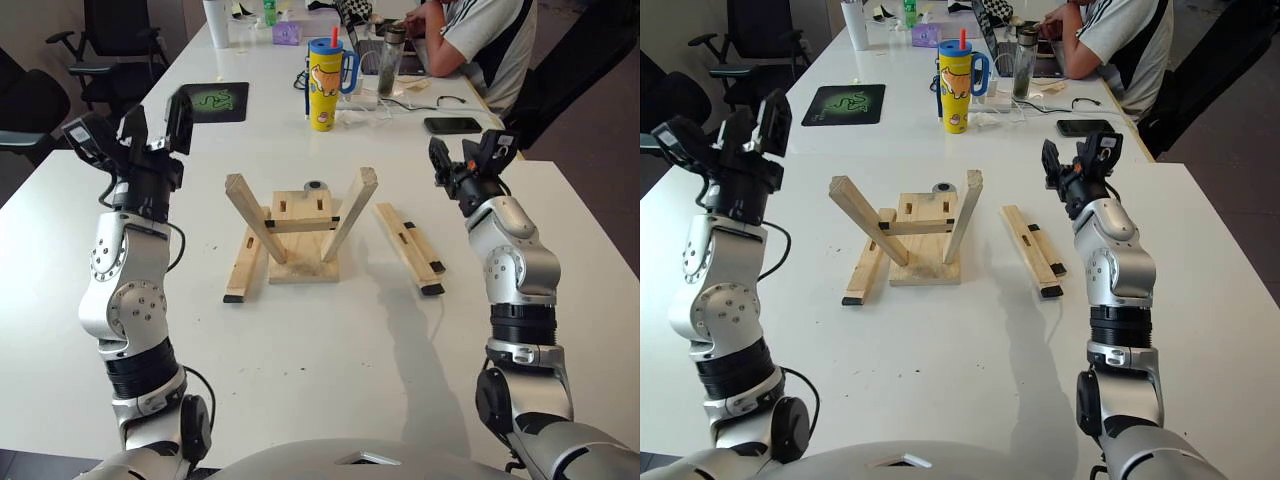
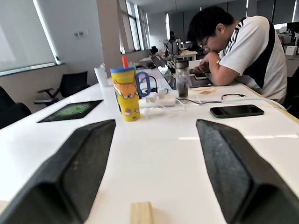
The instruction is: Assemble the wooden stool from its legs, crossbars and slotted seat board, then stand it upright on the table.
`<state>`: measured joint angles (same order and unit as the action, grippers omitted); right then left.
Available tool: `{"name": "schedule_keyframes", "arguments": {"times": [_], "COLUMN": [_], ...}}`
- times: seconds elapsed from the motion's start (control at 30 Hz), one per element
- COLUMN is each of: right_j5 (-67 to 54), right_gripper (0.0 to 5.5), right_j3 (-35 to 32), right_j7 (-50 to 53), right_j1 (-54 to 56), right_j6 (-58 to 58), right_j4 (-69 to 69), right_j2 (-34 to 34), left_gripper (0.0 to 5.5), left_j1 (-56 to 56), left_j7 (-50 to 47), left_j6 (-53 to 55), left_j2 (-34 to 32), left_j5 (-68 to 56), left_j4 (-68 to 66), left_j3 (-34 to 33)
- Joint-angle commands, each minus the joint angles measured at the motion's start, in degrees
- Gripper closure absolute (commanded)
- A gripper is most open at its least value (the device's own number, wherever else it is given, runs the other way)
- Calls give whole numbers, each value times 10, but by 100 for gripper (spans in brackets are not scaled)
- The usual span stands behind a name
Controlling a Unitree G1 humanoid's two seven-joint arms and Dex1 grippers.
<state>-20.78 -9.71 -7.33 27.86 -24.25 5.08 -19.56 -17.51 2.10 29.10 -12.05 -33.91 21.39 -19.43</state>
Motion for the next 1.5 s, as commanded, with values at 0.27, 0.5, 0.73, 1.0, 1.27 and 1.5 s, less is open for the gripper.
{"name": "schedule_keyframes", "arguments": {"times": [0.27,0.5,0.73,1.0,1.27,1.5], "right_j5": [54,73,77,8,60,97], "right_gripper": [228,228,228,228,228,228], "right_j3": [93,106,127,176,188,137], "right_j7": [-120,-252,-364,-566,-398,-331], "right_j1": [74,167,208,158,161,205], "right_j6": [95,170,216,98,89,128], "right_j4": [131,287,338,166,84,215], "right_j2": [55,46,64,36,106,60], "left_gripper": [131,131,131,131,131,131], "left_j1": [129,140,58,-91,-159,-118], "left_j7": [98,210,231,316,328,327], "left_j6": [186,193,193,92,1,-11], "left_j2": [-141,-209,-194,-203,-156,-165], "left_j5": [62,63,67,171,228,230], "left_j4": [7,49,5,-198,-354,-351], "left_j3": [140,199,217,296,303,260]}}
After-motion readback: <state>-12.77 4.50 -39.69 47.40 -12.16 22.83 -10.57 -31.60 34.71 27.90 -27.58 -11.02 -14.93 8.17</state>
